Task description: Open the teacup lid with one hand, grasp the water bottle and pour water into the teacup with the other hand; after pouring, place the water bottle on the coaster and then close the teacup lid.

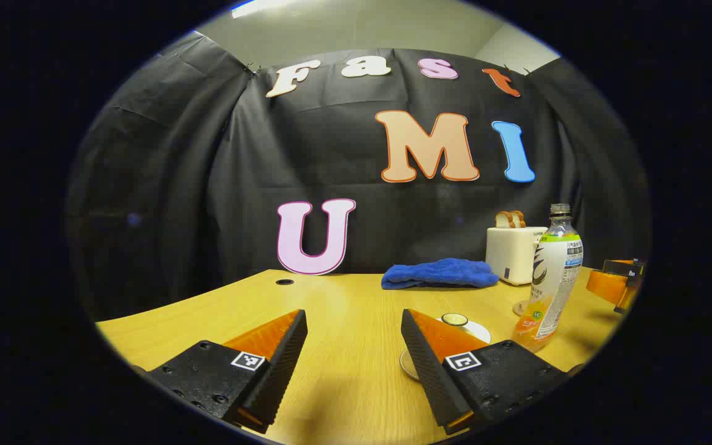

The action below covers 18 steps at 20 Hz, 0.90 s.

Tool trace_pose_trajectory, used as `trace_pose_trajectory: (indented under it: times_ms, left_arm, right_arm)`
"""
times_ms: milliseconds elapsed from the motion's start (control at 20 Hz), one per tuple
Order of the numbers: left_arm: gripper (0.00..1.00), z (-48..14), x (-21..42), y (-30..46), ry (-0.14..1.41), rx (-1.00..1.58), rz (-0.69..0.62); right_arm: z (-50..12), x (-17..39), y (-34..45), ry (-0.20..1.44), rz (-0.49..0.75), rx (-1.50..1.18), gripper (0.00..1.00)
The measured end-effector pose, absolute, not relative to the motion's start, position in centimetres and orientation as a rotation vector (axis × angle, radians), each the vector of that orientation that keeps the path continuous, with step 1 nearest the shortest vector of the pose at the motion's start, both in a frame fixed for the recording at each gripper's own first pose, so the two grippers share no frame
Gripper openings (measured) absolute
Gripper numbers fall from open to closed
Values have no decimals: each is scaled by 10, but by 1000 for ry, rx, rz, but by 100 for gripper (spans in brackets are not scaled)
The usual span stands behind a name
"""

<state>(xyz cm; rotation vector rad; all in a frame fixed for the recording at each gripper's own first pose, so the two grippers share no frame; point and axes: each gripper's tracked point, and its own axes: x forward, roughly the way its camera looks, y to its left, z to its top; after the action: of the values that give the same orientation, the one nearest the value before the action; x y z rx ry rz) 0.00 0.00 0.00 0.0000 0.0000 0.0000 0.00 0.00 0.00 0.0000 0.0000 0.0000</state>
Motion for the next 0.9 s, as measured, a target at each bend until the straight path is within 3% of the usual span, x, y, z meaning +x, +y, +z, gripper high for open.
trace_pose_trajectory:
  times_ms: [900]
  left_arm:
    - [89, -1, 0, -2, -3, -4, -8]
  right_arm:
    - [-2, 2, 3, -5, 14, -3, 95]
